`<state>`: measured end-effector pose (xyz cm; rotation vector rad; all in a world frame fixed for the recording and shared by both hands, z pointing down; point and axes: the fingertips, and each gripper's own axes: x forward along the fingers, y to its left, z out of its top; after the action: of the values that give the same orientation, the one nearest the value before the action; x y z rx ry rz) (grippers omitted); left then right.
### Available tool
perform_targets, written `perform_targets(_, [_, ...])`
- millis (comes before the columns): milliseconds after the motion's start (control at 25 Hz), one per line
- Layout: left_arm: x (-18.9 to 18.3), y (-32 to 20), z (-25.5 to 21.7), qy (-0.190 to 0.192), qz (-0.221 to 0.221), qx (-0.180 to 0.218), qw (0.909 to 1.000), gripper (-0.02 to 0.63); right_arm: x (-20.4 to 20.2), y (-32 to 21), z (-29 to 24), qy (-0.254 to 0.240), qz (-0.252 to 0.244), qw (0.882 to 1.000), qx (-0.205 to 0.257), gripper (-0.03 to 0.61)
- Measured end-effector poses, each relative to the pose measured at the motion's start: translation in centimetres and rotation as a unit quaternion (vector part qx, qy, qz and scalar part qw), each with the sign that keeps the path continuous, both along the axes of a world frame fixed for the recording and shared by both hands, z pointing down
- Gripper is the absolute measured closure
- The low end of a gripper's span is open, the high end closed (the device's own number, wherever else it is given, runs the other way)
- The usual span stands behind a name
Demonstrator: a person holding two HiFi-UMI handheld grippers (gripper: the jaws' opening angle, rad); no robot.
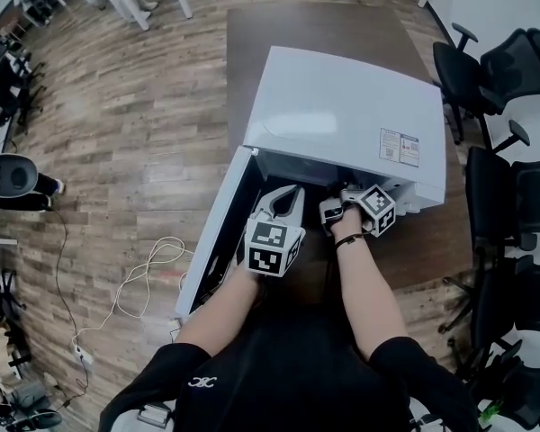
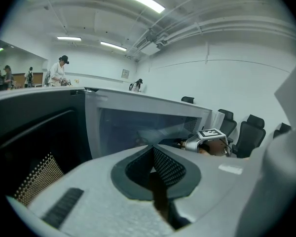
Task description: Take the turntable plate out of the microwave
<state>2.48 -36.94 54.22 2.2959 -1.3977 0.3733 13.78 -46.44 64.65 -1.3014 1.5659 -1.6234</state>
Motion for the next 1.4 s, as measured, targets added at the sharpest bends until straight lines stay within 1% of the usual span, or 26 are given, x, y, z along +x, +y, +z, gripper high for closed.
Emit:
perform_targets(80, [-0.3,0.1,0.2,-0.002,-0.003,-0.003,1.0000,0.606,-0.5,-0.3,-0.1,-0.007,-0.008,1.000,0.006,0.419])
perform_targets(360, [-0.7,0.4,0.6,-0.008,-0.006,-0.007,0.9999,0.606,-2.7,-0.7,0.0,0.007,-0.041,0.999,0.007,0.428])
perform_targets(480, [-0.8,0.5,0.6,-0.010,-0.006,-0.007,0.9999,0.606,-3.5,-1.3,-0.1,-0.001,-0.046,0.999,0.009,0.431])
perform_targets(560, [-0.7,0.6,0.6,-0.011,-0.005,-0.007,0.9999,0.606,-3.7,-1.9,0.1,-0.006,-0.038,0.999,0.007,0.433])
perform_targets(600, [-0.7,0.6,0.6,-0.012,-0.005,-0.008,0.9999,0.606,-3.7,-2.0,0.2,-0.008,-0.033,0.999,0.004,0.446])
perform_targets(720, [-0.8,0.9,0.7,-0.015,-0.005,-0.009,0.9998,0.606,-3.8,-2.3,0.4,-0.007,-0.026,1.000,-0.001,0.523])
perform_targets(760, [-0.8,0.9,0.7,-0.016,-0.005,-0.009,0.9998,0.606,-3.9,-2.3,0.3,-0.009,-0.026,1.000,0.000,0.537])
perform_targets(920, [-1.0,1.1,1.0,-0.020,-0.009,-0.012,0.9997,0.606,-4.2,-2.2,0.3,-0.022,-0.032,0.999,0.018,0.543])
perform_targets(1160, [-0.9,1.6,0.8,-0.027,-0.008,-0.009,0.9996,0.606,-3.8,-1.5,0.0,-0.059,-0.033,0.996,0.051,0.542])
perform_targets(1400, [-0.6,1.8,0.3,-0.039,0.000,-0.002,0.9993,0.606,-3.9,-0.6,-1.1,-0.066,-0.049,0.994,0.069,0.538])
